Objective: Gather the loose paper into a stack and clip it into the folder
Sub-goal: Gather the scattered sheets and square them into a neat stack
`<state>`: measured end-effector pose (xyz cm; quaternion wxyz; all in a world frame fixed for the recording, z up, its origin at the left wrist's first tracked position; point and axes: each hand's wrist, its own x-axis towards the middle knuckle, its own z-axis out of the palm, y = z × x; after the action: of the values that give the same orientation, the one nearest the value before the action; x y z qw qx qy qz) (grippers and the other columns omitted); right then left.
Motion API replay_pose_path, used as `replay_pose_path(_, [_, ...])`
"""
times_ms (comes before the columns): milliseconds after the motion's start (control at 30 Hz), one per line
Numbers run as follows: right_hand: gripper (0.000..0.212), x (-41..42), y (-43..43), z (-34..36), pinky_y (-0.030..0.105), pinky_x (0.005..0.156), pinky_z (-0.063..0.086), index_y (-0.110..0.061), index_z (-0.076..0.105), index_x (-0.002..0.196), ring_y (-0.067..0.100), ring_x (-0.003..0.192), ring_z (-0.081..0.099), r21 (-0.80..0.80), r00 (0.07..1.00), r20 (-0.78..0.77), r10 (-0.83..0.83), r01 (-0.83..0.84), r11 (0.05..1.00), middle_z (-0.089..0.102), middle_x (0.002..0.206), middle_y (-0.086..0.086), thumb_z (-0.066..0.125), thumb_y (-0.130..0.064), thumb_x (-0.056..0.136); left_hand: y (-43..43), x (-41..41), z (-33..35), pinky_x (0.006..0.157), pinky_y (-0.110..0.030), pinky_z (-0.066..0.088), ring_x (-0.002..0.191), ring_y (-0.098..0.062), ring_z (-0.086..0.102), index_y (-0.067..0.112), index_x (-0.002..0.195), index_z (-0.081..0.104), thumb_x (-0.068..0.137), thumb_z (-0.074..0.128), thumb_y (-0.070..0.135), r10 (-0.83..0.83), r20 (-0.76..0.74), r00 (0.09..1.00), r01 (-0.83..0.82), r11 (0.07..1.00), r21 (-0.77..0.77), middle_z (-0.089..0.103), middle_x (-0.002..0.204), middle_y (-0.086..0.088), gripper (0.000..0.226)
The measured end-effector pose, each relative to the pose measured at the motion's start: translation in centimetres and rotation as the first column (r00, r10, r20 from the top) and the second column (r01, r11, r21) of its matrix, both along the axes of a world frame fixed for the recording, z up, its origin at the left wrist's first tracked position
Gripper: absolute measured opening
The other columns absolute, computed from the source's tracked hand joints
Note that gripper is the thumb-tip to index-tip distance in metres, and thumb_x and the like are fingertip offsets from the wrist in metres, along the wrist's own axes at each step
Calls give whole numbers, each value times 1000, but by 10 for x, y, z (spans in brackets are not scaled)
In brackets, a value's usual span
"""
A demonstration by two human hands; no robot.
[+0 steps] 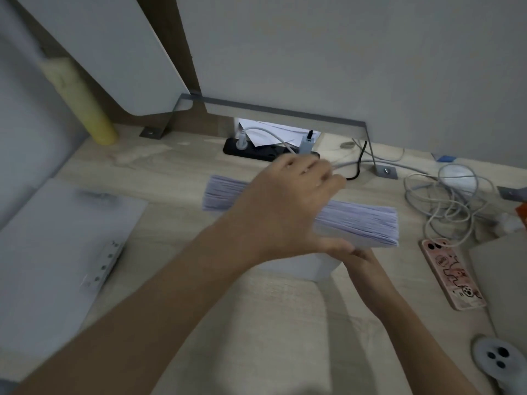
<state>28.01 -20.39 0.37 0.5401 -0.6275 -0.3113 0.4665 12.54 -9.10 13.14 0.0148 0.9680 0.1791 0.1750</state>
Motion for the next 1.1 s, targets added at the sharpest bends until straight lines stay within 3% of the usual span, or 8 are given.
replay_pose_path(100, [31, -1, -2, 2, 17, 76, 52, -11, 66, 111, 12, 98, 66, 12, 999, -43, -3, 4, 1000, 73, 104, 1, 60, -6, 80, 6, 9, -4, 68, -29, 38, 90, -20, 62, 16, 111, 56, 82, 49, 60, -7, -120, 993, 3, 1000, -28, 67, 100, 2, 54])
replay_pose_path(233, [26, -1, -3, 3, 17, 74, 53, -9, 66, 109, 13, 96, 67, -15, 999, -53, 8, -9, 1000, 73, 104, 2, 56, -4, 85, 14, 13, -7, 66, -26, 22, 91, -15, 54, 23, 108, 54, 92, 41, 48, -15, -201, 979, 4, 999, -51, 64, 103, 5, 33])
replay_pose_path(467, [25, 18, -21, -4, 15, 66, 52, -27, 69, 97, 2, 83, 70, -261, 989, 109, 98, -67, 963, 74, 98, -9, 75, -31, 74, 21, -20, 8, 58, -25, 24, 80, -11, 54, 29, 98, 63, 87, 51, 50, 83, 66, 994, -62, 961, -269, 65, 84, 7, 26])
replay_pose_path(567, [55, 41, -38, -4, 23, 72, 57, -17, 72, 97, 12, 89, 71, -252, 992, 123, 13, 19, 967, 75, 97, -1, 82, -45, 51, 29, -45, 12, 63, -7, 38, 74, 0, 57, 46, 77, 60, 80, 60, 53, 262, 132, 956, -144, 812, -565, 66, 73, 15, 7])
replay_pose_path(667, [41, 53, -41, -2, 26, 80, 57, -8, 66, 106, 19, 98, 69, -94, 977, -178, -116, 100, 990, 73, 104, 8, 73, -22, 68, 29, -62, -7, 54, -3, 45, 67, 11, 62, 47, 74, 60, 79, 67, 39, 454, 202, 868, -102, 561, -822, 66, 70, 32, 12])
replay_pose_path(767, [33, 44, -28, -2, 28, 78, 57, -8, 64, 108, 22, 103, 66, -28, 950, -288, -120, 117, 993, 73, 105, 6, 55, -11, 76, 26, -69, -35, 56, -14, 52, 68, -1, 69, 35, 80, 66, 77, 65, 35, 580, 194, 791, -27, 349, -937, 72, 75, 20, 3])
replay_pose_path(967, [39, 34, -8, 20, 28, 78, 56, -10, 63, 113, 19, 98, 67, 181, 985, -124, -121, 142, 973, 72, 105, 4, 59, -4, 75, 38, -92, -79, 73, -22, 57, 85, -6, 69, 28, 99, 65, 80, 63, 29, 657, 229, 718, 119, 208, -971, 73, 95, 11, 19])
replay_pose_path(1100, [35, 31, -12, 3, 30, 82, 56, -20, 68, 104, 17, 101, 67, 69, 998, 23, -65, 64, 996, 73, 104, -1, 65, -10, 71, 32, -98, -127, 63, -9, 47, 67, 8, 61, 11, 87, 62, 76, 59, 9, 748, 179, 640, 59, 185, -981, 69, 69, 16, 11])
